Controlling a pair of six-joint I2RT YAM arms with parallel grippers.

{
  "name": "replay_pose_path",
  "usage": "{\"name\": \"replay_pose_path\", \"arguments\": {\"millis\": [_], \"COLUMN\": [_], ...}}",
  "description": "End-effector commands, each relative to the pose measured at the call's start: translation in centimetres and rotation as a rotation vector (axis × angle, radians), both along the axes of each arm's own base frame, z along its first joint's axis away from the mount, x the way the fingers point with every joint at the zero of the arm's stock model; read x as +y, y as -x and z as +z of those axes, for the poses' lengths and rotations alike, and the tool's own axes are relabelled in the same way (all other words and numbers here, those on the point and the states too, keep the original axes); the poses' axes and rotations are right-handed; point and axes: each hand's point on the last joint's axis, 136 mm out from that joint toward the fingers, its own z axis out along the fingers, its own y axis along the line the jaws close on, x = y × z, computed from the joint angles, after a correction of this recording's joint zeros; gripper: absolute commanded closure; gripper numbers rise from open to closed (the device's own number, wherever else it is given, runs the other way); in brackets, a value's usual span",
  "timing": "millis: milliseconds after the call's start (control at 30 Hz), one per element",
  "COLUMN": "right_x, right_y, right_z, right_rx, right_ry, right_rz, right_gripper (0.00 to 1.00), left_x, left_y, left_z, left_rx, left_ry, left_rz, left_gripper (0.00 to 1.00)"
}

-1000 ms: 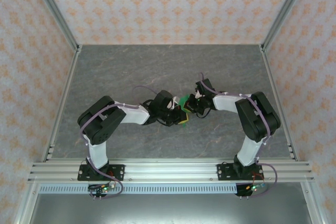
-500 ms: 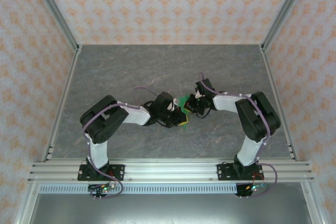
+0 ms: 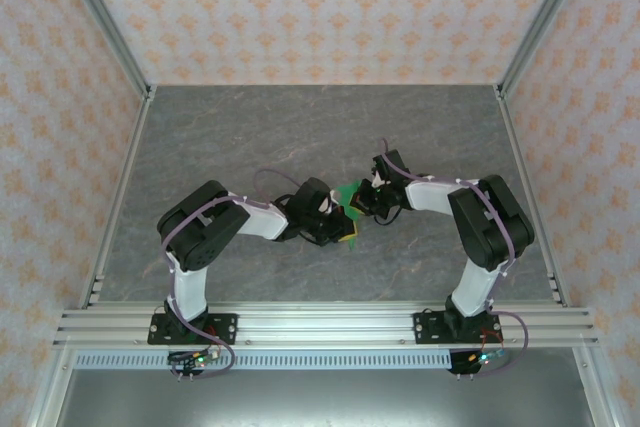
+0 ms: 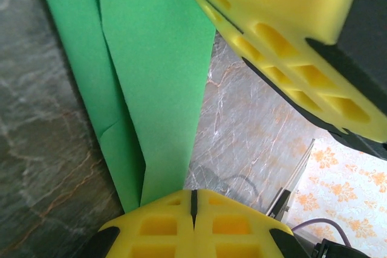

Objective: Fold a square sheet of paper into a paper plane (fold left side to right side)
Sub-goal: Fold the wing for the fifth time at the center of the table.

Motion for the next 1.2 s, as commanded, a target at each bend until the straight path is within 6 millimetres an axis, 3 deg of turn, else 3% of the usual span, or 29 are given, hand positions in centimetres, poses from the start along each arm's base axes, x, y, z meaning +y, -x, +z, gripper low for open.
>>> {"name": "replay_pose_path", "arguments": {"millis": [0,100,233,400,633,1167], "right_x": [-1.0,-0.3,0.5,0.7,0.9,1.1], "right_y": [1.2,0.4,-1.0,-0.4,2.3,2.3], "right_z": [-2.2,-1.1,1.9,4.6,3.7,0.7], "right_rx": [0.048,-0.014,-0.113,-0.185,-0.136,-0.087], "right_ry": [0.059,-0.001,-0.111,-0.149,-0.155,-0.123], "right_rz": [0.004,0.000,0.005,0.036,0.057,0.076], "right_gripper": [0.96,0.96,0.96,0.96,0.96,0.96], "left_x": [0.7,1.4,2.7,3.2,3.3,3.3], "left_y": [1.1,1.6,2.3,2.7,2.7,2.8], "left_z": [-2.5,-3.4,-5.1,-6.0,-6.3,-6.3], "left_rx": [0.042,0.066,0.108,0.123,0.125,0.128], "left_ry": [-0.062,-0.105,-0.170,-0.193,-0.206,-0.214], "left_rz": [0.009,0.023,0.060,0.075,0.073,0.069], "left_gripper": [0.98,1.00,1.00,1.00,1.00,1.00]}}
